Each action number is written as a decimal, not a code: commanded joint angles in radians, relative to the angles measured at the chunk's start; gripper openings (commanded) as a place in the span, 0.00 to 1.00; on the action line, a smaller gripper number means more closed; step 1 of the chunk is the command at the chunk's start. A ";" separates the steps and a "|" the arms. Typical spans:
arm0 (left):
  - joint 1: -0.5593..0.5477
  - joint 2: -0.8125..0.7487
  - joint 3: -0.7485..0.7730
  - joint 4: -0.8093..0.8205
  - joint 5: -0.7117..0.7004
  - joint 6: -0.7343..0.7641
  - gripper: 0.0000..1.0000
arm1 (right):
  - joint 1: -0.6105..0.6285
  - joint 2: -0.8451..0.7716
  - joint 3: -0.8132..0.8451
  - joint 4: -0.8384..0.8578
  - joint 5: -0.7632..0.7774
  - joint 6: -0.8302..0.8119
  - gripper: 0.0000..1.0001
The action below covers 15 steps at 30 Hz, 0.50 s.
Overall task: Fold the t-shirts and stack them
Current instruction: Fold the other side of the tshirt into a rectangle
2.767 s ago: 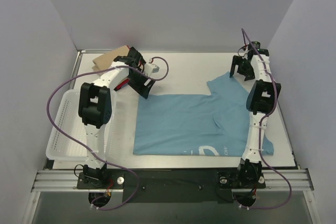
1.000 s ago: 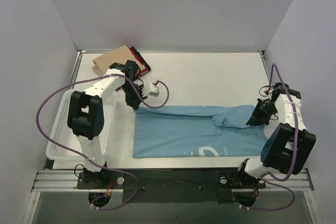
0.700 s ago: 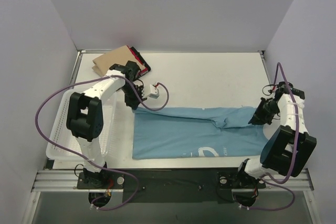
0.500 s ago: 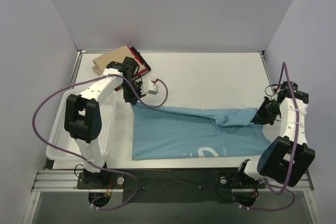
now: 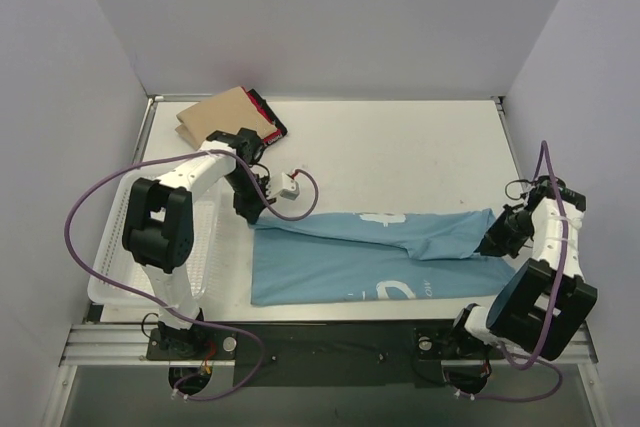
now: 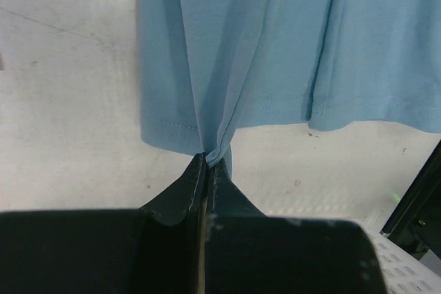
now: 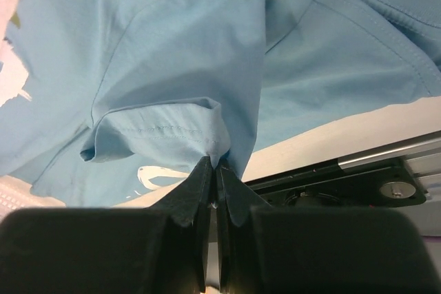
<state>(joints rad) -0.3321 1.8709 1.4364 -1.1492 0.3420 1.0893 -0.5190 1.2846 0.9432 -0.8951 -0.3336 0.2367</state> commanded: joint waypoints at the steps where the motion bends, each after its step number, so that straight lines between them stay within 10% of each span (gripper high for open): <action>1: -0.007 -0.041 -0.066 -0.057 0.042 0.038 0.00 | -0.022 0.041 -0.041 -0.001 0.013 0.035 0.00; 9: -0.018 -0.033 -0.090 -0.027 -0.011 0.072 0.00 | -0.055 0.059 -0.109 0.050 0.016 0.049 0.00; 13: -0.018 -0.036 -0.071 -0.078 -0.028 0.154 0.72 | -0.053 0.067 -0.110 0.056 -0.001 0.044 0.00; 15: -0.021 -0.033 -0.015 -0.121 -0.006 0.182 0.78 | -0.053 0.079 -0.107 0.056 -0.018 0.038 0.00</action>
<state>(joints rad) -0.3481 1.8694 1.3499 -1.1797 0.3141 1.1717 -0.5640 1.3407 0.8387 -0.8165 -0.3305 0.2726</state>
